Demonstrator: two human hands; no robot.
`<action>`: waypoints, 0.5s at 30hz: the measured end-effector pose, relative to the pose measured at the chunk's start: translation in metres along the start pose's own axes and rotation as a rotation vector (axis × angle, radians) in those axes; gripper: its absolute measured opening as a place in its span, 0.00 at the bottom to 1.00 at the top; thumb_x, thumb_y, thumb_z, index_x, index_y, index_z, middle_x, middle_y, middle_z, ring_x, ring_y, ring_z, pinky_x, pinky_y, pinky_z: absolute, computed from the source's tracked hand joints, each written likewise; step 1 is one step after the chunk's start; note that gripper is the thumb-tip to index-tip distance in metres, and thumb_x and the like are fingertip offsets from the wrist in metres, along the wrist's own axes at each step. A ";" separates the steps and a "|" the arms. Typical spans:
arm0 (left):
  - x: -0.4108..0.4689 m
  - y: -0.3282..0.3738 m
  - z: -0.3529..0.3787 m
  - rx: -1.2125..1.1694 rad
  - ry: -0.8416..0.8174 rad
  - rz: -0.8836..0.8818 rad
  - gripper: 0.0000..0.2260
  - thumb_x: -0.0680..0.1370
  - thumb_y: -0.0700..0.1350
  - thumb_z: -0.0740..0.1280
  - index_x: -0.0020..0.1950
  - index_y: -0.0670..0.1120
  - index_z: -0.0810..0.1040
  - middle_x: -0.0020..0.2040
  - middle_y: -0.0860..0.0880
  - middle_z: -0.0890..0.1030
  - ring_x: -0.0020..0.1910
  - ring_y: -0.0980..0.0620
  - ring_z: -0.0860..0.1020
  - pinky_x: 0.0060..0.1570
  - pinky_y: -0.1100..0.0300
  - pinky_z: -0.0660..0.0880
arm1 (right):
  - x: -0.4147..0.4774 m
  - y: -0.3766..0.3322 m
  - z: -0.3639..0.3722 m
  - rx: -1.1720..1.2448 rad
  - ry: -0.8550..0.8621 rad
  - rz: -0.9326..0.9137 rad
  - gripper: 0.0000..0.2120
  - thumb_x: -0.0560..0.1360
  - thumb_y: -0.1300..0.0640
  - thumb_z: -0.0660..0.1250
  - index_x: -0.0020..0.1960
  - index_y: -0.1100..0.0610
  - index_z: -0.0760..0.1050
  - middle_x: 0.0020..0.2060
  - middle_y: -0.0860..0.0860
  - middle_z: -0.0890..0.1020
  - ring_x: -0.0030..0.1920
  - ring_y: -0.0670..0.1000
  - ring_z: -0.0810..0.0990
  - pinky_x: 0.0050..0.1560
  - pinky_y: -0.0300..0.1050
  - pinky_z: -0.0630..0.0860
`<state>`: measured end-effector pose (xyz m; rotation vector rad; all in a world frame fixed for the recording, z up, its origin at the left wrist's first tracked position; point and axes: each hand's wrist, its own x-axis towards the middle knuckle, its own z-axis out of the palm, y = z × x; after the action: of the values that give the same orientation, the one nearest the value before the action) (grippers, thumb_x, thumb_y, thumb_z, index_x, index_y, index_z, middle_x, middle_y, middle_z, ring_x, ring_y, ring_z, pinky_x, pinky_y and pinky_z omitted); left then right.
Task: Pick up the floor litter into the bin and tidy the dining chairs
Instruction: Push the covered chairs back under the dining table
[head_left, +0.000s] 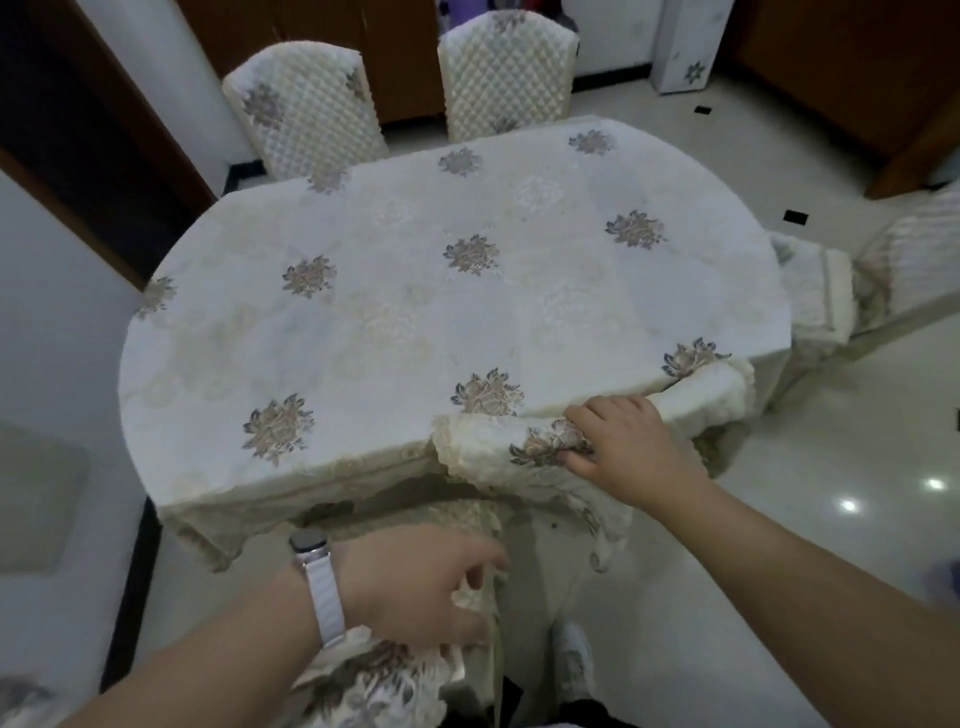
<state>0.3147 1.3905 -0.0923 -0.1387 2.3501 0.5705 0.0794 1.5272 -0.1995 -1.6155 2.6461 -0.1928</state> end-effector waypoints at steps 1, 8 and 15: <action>0.002 -0.002 -0.005 -0.038 0.041 0.006 0.23 0.78 0.60 0.65 0.72 0.58 0.67 0.60 0.58 0.77 0.56 0.55 0.76 0.56 0.57 0.75 | 0.001 0.000 0.000 0.001 0.006 -0.002 0.24 0.69 0.37 0.62 0.56 0.52 0.78 0.47 0.50 0.81 0.50 0.56 0.79 0.54 0.53 0.71; 0.056 -0.036 -0.030 0.055 0.471 -0.093 0.26 0.79 0.57 0.64 0.74 0.53 0.65 0.68 0.51 0.71 0.65 0.49 0.71 0.59 0.51 0.73 | 0.004 0.002 0.002 -0.021 0.051 -0.009 0.24 0.66 0.36 0.60 0.51 0.52 0.79 0.44 0.50 0.81 0.46 0.56 0.80 0.50 0.52 0.72; 0.109 -0.056 -0.039 0.156 0.438 -0.140 0.20 0.79 0.55 0.63 0.69 0.51 0.68 0.63 0.48 0.73 0.60 0.44 0.74 0.53 0.49 0.75 | 0.008 0.014 0.005 -0.066 0.013 -0.056 0.21 0.65 0.38 0.72 0.52 0.50 0.79 0.43 0.49 0.80 0.45 0.56 0.80 0.49 0.52 0.71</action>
<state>0.2236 1.3293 -0.1597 -0.3870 2.7678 0.3077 0.0641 1.5256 -0.2059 -1.7144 2.6456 -0.1197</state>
